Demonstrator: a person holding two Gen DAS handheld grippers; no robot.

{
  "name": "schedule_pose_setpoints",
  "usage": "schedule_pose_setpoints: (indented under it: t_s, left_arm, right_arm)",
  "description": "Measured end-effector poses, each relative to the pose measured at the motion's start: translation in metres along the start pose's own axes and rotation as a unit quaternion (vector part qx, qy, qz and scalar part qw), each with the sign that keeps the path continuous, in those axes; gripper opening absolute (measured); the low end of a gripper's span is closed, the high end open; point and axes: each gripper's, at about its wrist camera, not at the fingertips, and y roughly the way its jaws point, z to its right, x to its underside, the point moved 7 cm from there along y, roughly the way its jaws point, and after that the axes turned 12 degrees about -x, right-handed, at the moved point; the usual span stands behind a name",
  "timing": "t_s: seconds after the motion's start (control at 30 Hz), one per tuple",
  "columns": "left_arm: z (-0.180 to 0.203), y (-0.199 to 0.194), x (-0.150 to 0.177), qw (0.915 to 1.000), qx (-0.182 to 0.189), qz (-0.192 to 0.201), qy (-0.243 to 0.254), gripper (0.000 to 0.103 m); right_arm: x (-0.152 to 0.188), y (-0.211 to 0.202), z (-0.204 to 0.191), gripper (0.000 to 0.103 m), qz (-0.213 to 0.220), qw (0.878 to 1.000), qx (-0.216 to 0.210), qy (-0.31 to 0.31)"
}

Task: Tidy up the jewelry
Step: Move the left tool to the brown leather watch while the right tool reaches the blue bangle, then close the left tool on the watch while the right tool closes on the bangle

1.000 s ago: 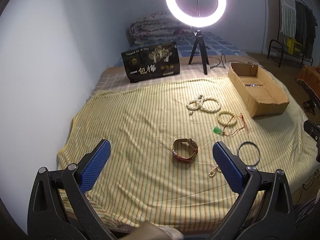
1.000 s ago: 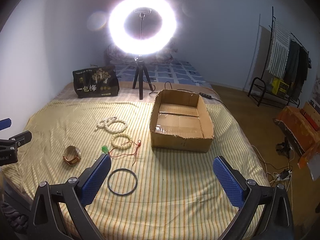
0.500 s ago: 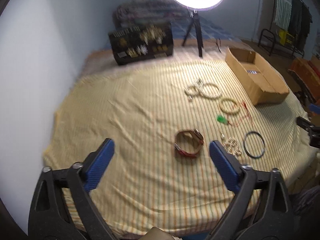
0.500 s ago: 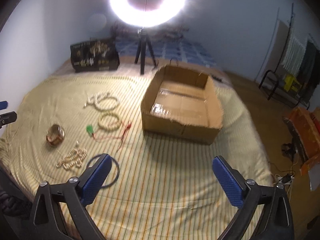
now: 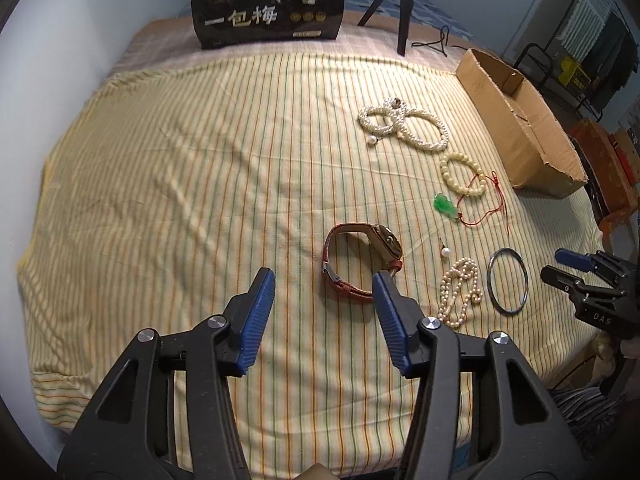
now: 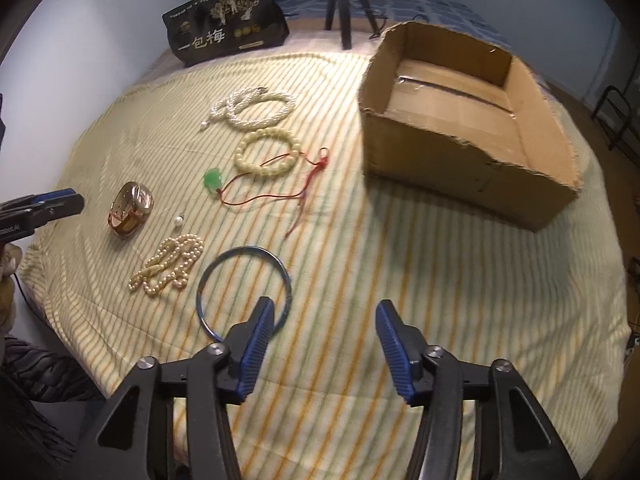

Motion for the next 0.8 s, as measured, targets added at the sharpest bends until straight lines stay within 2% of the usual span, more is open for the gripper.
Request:
schedule_pose_setpoints:
  t_s: [0.07, 0.17, 0.37, 0.47, 0.7, 0.8]
  left_arm:
    - [-0.001, 0.007, 0.0, 0.9999, 0.003, -0.011, -0.007, 0.051]
    - [-0.002, 0.016, 0.001, 0.9994, 0.013, -0.028, -0.016, 0.043]
    - [0.0, 0.032, 0.002, 0.9984, 0.015, -0.048, -0.024, 0.043]
    - [0.001, 0.041, 0.002, 0.9975, 0.02, -0.06, -0.03, 0.035]
    - [0.007, 0.052, 0.001, 0.9968, 0.022, -0.071, -0.03, 0.031]
    - [0.011, 0.057, 0.001, 0.9966, 0.022, -0.075, -0.027, 0.029]
  right_arm:
    - [-0.002, 0.005, 0.001, 0.04, -0.007, 1.0, -0.015, 0.015]
    - [-0.005, 0.013, 0.001, 0.037, -0.014, 0.999, -0.033, 0.034]
    - [-0.005, 0.019, -0.006, 0.033, -0.02, 0.999, -0.023, 0.01]
    - [-0.006, 0.023, -0.005, 0.031, -0.024, 0.999, -0.02, 0.008]
    - [-0.01, 0.027, -0.007, 0.021, -0.025, 0.999, -0.023, 0.005]
    - [-0.01, 0.032, -0.013, 0.019, -0.032, 0.999, -0.009, -0.015]
